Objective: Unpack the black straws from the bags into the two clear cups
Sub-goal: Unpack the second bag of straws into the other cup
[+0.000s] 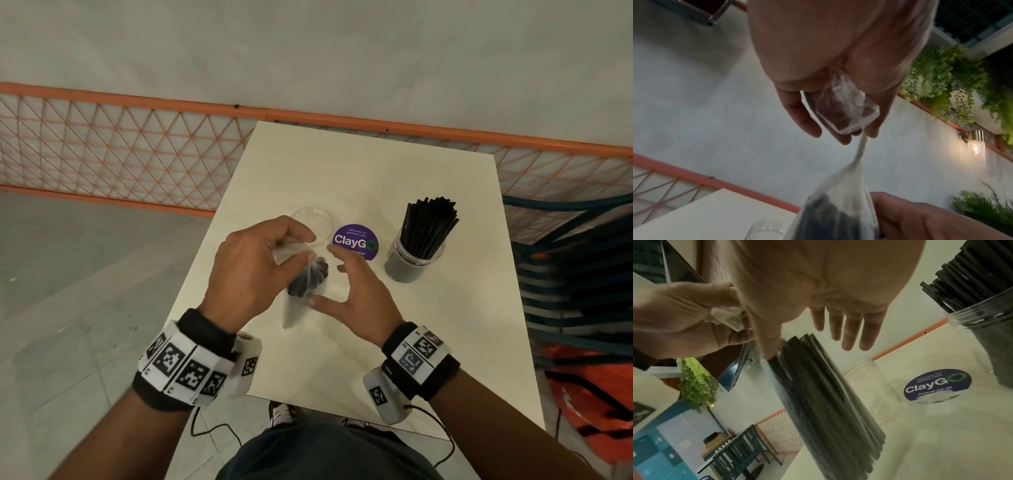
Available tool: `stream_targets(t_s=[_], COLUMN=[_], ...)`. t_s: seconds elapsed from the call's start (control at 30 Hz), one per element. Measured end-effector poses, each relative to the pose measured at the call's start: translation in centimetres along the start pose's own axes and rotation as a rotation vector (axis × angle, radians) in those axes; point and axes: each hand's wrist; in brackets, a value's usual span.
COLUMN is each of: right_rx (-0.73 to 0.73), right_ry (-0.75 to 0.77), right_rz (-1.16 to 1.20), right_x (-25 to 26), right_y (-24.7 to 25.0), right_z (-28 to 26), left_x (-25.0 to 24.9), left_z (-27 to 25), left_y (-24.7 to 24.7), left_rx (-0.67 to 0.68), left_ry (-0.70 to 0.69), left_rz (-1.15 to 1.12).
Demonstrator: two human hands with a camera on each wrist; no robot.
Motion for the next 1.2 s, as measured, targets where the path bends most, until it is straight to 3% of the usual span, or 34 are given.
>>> stream_targets(t_s=[0.13, 0.3, 0.43, 0.53, 0.67, 0.77, 0.87, 0.93, 1.07, 1.2], right_rx=[-0.158, -0.108, -0.088, -0.155, -0.216, -0.117, 0.007, -0.044, -0.210, -0.167], right_ry=[-0.054, -0.017, 0.032, 0.031, -0.057, -0.031, 0.032, 0.037, -0.058, -0.011], right_rz=[0.009, 0.139, 0.054, -0.009, 0.145, 0.188, 0.021, -0.049, 0.070, 0.129], right_x=[-1.0, -1.1, -1.1, -1.6, -1.8, -1.5, -1.1, -1.3, -2.3, -2.0], right_y=[0.1, 0.3, 0.1, 0.2, 0.7, 0.9, 0.7, 1.2, 3.4, 4.2], right_z=[-0.1, -0.6, -0.8, -0.5, -0.6, -1.0, -0.8, -0.2, 0.2, -0.4], left_x=[0.3, 0.4, 0.1, -0.3, -0.5, -0.6, -1.0, -1.2, -1.3, -0.9], left_z=[-0.3, -0.3, -0.2, -0.2, 0.1, 0.2, 0.2, 0.3, 0.2, 0.5], left_y=[-0.3, -0.6, -0.7, -0.8, -1.1, -1.3, -1.3, -1.2, -0.6, -0.3], left_rx=[0.001, 0.001, 0.004, 0.015, 0.012, 0.011, 0.026, 0.033, 0.008, 0.025], left_ry=[0.039, 0.080, 0.070, 0.048, 0.049, 0.048, 0.044, 0.050, 0.033, 0.032], left_rz=[-0.106, -0.169, -0.180, -0.176, -0.185, -0.193, -0.210, -0.230, -0.259, -0.255])
Point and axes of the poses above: each hand's wrist, its own z-axis towards the middle knuckle, its own y-axis out of the back of the hand, x = y × z, and after that the axes turned 12 degrees about -z, right-handed
